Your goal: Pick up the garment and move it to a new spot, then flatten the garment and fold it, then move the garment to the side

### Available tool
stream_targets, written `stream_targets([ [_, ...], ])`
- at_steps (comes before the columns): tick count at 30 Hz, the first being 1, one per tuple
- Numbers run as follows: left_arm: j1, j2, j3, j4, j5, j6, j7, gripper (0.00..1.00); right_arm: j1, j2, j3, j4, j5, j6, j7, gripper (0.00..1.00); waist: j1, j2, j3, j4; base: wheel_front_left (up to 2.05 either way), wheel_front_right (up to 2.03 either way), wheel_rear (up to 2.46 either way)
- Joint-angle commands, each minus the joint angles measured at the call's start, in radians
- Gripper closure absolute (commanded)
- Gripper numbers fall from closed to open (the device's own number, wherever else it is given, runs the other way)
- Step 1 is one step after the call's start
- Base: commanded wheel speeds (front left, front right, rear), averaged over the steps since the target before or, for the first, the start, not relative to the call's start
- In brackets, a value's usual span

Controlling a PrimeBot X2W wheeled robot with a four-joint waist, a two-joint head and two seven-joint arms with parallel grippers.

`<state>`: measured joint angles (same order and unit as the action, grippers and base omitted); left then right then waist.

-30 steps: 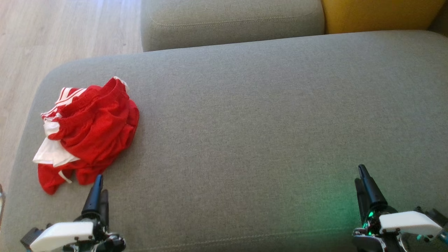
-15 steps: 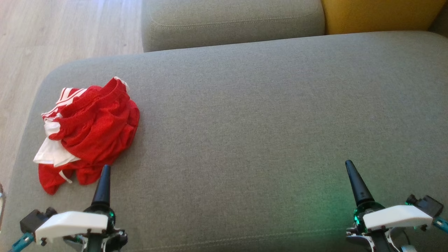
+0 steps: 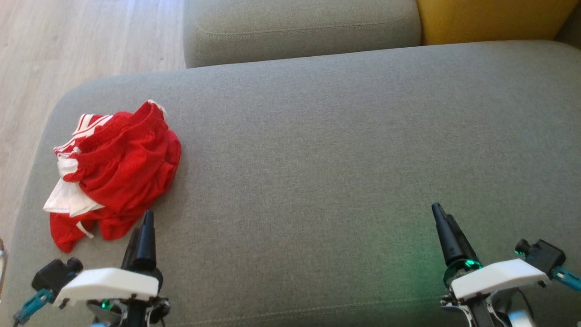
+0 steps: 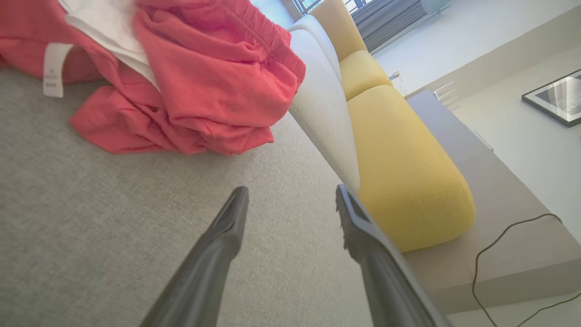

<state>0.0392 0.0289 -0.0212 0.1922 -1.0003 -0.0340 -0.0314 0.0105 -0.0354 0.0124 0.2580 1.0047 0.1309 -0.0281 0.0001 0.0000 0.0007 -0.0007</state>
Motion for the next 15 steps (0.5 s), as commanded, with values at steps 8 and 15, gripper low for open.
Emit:
stream_targets([
  [8, -0.026, 0.019, -0.014, -0.069, 0.122, 0.025, -0.032, 0.00, -0.052, -0.008, 0.026, -0.070, -0.134, 0.000, -0.033, 0.00, 0.0000, 0.0000, -0.004, 0.001, 0.00, 0.00, 0.00],
  [15, -0.025, 0.024, -0.028, -0.096, 0.210, 0.041, -0.052, 0.00, -0.052, -0.009, 0.042, -0.090, -0.227, 0.000, -0.054, 0.00, 0.0000, 0.0000, -0.008, 0.001, 0.00, 0.00, 0.00],
])
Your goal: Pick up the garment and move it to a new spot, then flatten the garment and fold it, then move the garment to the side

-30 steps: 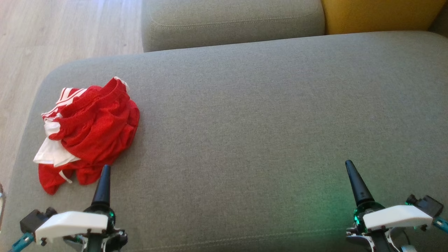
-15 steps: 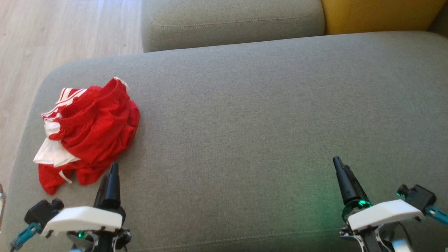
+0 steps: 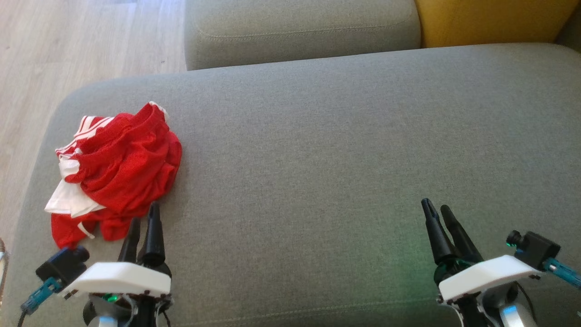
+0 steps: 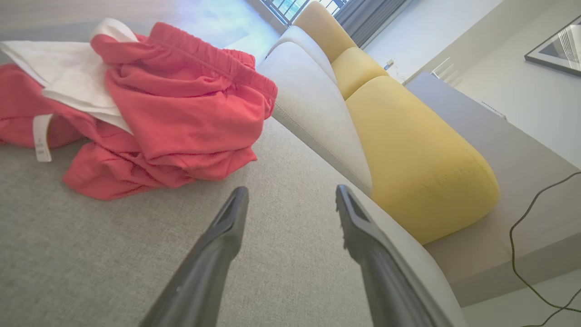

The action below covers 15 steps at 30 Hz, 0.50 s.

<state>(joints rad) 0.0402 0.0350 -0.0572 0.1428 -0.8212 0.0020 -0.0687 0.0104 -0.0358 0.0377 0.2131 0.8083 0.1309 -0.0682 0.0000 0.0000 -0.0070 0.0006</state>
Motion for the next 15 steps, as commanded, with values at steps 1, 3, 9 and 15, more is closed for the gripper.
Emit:
stream_targets([
  [1, -0.026, 0.019, 0.006, -0.050, 0.043, 0.007, -0.017, 0.00, -0.052, -0.009, 0.020, -0.048, -0.043, 0.000, -0.017, 0.00, 0.0000, 0.0000, -0.001, 0.000, 0.00, 0.00, 0.00],
  [3, -0.025, 0.020, 0.002, -0.057, 0.068, 0.012, -0.023, 0.00, -0.052, -0.009, 0.025, -0.053, -0.069, 0.000, -0.022, 0.00, 0.0000, 0.0000, -0.002, 0.000, 0.00, 0.00, 0.00],
  [9, -0.020, 0.027, -0.014, -0.073, 0.149, 0.026, -0.041, 0.00, -0.052, -0.009, 0.037, -0.068, -0.148, 0.000, -0.040, 0.00, 0.0000, 0.0000, -0.005, 0.000, 0.00, 0.00, 0.00],
  [15, -0.018, 0.036, -0.036, -0.093, 0.228, 0.037, -0.058, 0.00, -0.053, -0.010, 0.043, -0.086, -0.223, 0.000, -0.058, 0.00, 0.0000, 0.0000, -0.007, 0.002, 0.00, 0.00, 0.00],
])
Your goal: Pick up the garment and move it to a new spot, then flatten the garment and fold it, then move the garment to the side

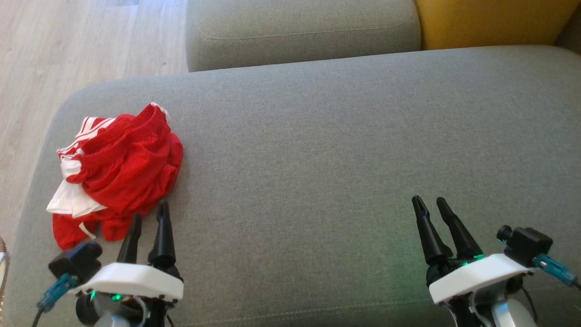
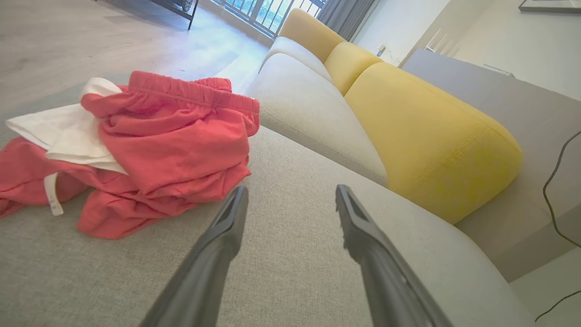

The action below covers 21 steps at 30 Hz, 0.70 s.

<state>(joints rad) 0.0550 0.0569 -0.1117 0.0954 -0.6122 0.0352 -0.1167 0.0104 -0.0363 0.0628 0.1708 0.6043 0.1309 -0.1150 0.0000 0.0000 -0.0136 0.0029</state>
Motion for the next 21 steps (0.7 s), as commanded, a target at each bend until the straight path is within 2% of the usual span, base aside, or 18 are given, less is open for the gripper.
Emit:
stream_targets([
  [1, -0.032, 0.016, 0.014, -0.047, 0.030, 0.003, -0.013, 0.00, -0.054, -0.010, 0.019, -0.046, -0.032, 0.000, -0.014, 0.00, 0.0000, 0.0000, 0.000, 0.000, 0.00, 0.00, 0.00],
  [21, -0.019, 0.021, -0.024, -0.052, 0.259, -0.010, -0.072, 0.00, -0.056, -0.011, 0.033, -0.047, -0.278, 0.000, -0.073, 0.00, 0.0000, 0.0000, -0.010, -0.003, 0.00, 0.00, 0.00],
])
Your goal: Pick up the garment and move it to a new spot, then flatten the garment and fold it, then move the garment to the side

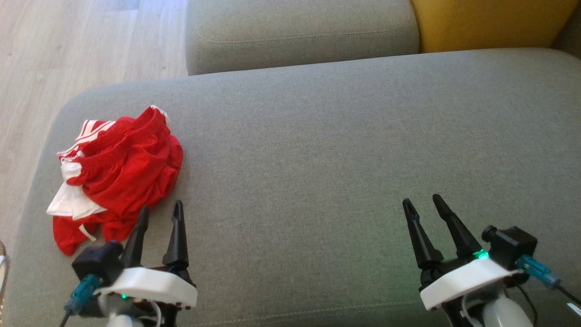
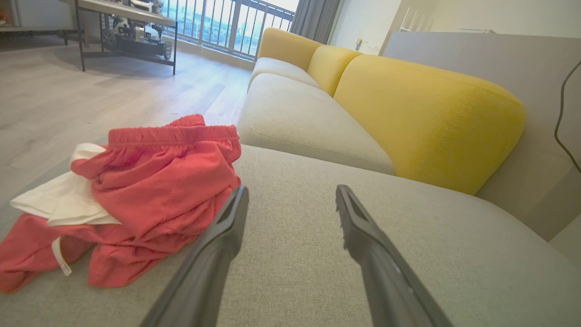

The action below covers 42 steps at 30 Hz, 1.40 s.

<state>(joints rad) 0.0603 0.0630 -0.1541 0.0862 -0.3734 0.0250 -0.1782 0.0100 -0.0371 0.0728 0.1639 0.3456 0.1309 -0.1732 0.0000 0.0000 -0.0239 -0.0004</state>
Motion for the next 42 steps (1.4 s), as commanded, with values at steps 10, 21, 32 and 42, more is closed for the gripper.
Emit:
stream_targets([
  [10, -0.016, 0.016, -0.006, -0.024, 0.138, -0.015, -0.040, 0.00, -0.058, -0.012, 0.015, -0.034, -0.141, 0.000, -0.044, 0.00, 0.0000, 0.0000, -0.002, 0.000, 0.00, 0.00, 0.00],
  [21, -0.009, 0.006, -0.003, -0.006, 0.221, -0.014, -0.069, 0.00, -0.061, -0.013, 0.020, -0.035, -0.252, 0.000, -0.074, 0.00, 0.0000, 0.0000, -0.009, -0.006, 0.00, 0.00, 0.00],
  [32, -0.009, -0.006, 0.028, 0.021, 0.246, -0.015, -0.084, 0.00, -0.060, -0.013, 0.016, -0.014, -0.302, 0.000, -0.089, 0.00, 0.0000, 0.0000, -0.013, -0.013, 0.00, 0.00, 0.00],
  [42, -0.008, -0.010, 0.027, 0.048, 0.236, -0.026, -0.084, 0.00, -0.064, -0.013, 0.002, 0.034, -0.292, 0.000, -0.089, 0.00, 0.0000, 0.0000, -0.014, -0.011, 0.00, 0.00, 0.00],
])
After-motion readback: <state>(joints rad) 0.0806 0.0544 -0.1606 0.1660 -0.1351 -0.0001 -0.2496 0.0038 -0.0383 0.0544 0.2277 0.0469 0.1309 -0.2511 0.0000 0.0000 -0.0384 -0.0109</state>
